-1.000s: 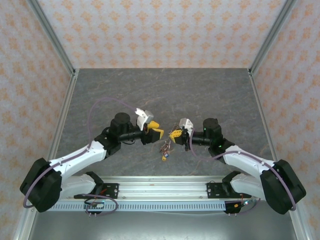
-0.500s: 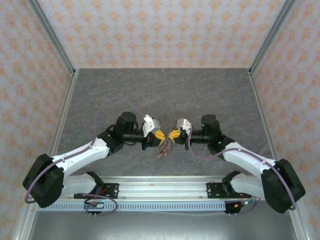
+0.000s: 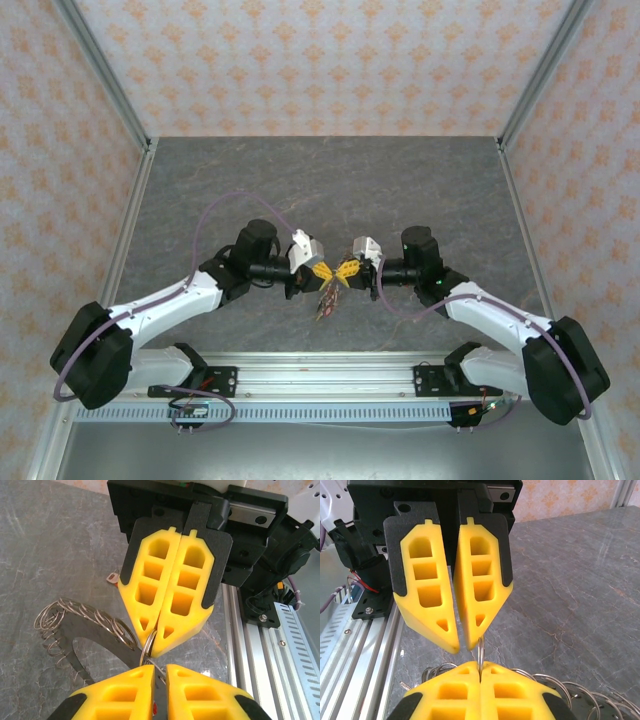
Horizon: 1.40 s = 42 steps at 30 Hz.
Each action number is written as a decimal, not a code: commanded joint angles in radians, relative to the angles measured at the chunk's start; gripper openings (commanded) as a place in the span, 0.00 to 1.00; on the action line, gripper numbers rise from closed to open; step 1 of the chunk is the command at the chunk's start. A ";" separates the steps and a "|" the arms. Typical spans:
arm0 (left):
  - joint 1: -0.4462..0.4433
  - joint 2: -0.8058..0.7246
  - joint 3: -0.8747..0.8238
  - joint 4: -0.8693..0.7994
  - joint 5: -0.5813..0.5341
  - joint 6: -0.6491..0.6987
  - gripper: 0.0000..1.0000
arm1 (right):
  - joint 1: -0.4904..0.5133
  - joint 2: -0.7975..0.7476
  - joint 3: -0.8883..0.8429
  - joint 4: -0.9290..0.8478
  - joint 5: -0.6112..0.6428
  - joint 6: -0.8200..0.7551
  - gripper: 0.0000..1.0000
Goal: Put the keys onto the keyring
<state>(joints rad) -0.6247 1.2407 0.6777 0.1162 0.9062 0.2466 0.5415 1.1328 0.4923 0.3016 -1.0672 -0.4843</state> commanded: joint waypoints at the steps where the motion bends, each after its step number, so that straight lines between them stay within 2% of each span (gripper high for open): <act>1: -0.003 0.021 0.054 -0.029 0.041 0.043 0.14 | -0.004 -0.004 0.045 0.048 -0.068 -0.015 0.00; 6: -0.003 0.055 0.077 -0.061 0.064 0.052 0.13 | -0.005 -0.002 0.047 0.064 -0.092 0.001 0.00; 13: -0.004 0.071 0.088 -0.071 0.032 0.056 0.13 | -0.004 -0.010 0.045 0.088 -0.111 0.028 0.00; 20: -0.002 0.057 0.076 -0.100 -0.022 0.082 0.20 | -0.004 -0.020 0.051 0.054 -0.099 0.010 0.00; 27: 0.028 -0.026 0.033 -0.055 -0.030 0.035 0.32 | -0.004 -0.036 0.049 -0.021 -0.032 -0.057 0.00; 33: 0.034 -0.019 0.036 -0.062 -0.021 0.033 0.34 | -0.004 -0.042 0.051 -0.012 -0.038 -0.051 0.00; 42: 0.027 0.076 0.121 -0.153 0.116 0.093 0.37 | -0.004 -0.057 0.050 0.017 -0.077 -0.015 0.00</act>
<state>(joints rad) -0.5957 1.2984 0.7559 0.0120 0.9474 0.2981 0.5358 1.1049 0.5041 0.2466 -1.0817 -0.5056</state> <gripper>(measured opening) 0.374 0.043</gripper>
